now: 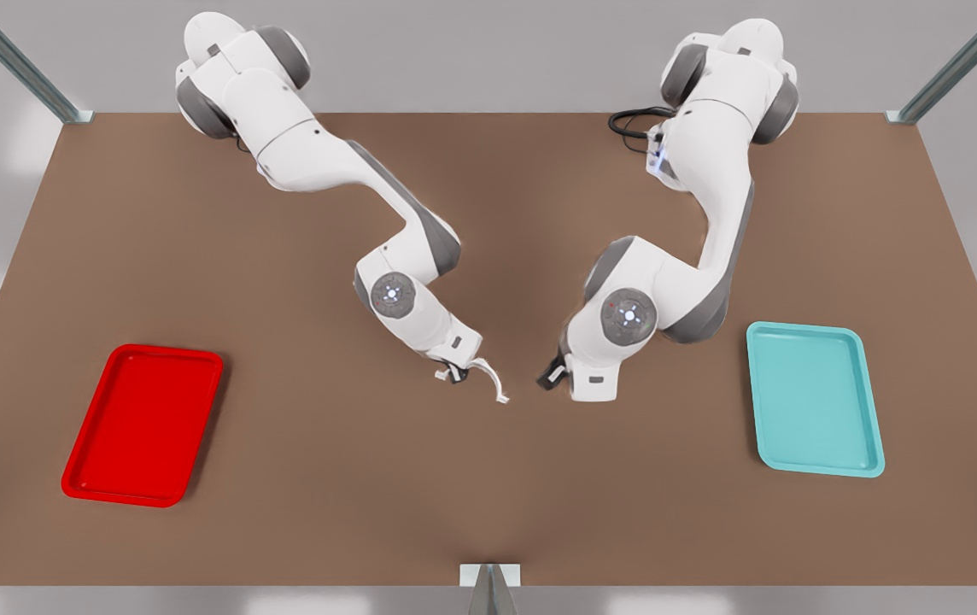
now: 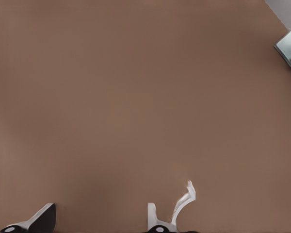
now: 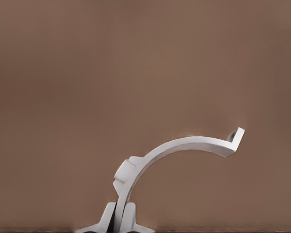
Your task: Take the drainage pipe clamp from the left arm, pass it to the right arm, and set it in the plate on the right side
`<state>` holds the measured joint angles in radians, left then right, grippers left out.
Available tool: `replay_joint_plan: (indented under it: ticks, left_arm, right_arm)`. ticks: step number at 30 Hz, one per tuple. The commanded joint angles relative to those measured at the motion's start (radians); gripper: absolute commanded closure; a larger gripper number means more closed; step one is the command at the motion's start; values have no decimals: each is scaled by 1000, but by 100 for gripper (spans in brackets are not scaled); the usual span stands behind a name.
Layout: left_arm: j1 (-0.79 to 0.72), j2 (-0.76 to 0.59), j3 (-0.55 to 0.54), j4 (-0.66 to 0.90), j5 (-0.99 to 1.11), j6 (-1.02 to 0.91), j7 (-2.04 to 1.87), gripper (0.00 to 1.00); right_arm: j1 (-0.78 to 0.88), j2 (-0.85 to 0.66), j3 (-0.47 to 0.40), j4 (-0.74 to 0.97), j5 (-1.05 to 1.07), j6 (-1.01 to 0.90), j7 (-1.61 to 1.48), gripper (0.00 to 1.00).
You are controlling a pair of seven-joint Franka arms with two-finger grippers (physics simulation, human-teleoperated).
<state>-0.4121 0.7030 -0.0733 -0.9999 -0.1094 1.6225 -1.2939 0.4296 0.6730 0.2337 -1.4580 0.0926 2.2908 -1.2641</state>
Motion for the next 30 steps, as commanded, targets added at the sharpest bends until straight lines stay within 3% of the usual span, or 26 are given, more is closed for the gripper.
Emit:
replay_joint_plan:
  ticks: [1, 6, 8, 9, 13, 18, 25, 26, 30]
  left_arm:
    - [72, -33, 0, 15, 28, -277, 366, 0]
    - [269, -83, -6, 15, 85, -388, 860, 0]
    - [303, -423, -10, -435, 97, -193, 1146, 0]
    - [320, -453, -13, -465, 93, -213, 1220, 0]
    - [296, -428, -17, -437, 97, -266, 1220, 0]
    - [277, -346, -16, -175, 126, -381, 1219, 0]
    - [312, -323, -11, -177, 120, -392, 1222, 0]
    - [309, -323, -11, -175, 125, -391, 1222, 0]
    - [317, -323, -13, -175, 123, -389, 1222, 0]
  right_arm:
    - [-54, -24, -2, -15, -2, -54, 12, 79]
    - [-347, -153, -16, -42, -117, -361, -50, 79]
    - [-437, -202, -17, -87, -162, -389, -100, 79]
    - [-471, -202, -17, -91, -162, -389, -126, 79]
    - [-603, -185, -17, -88, -225, -320, -187, 79]
    - [-718, -133, -17, -87, -226, -209, -331, 79]
    - [-795, -75, -17, -88, -215, -168, -385, 79]
    - [-796, -72, -16, -90, -209, -174, -383, 0]
    - [-793, -66, -16, -88, -209, -177, -385, 0]
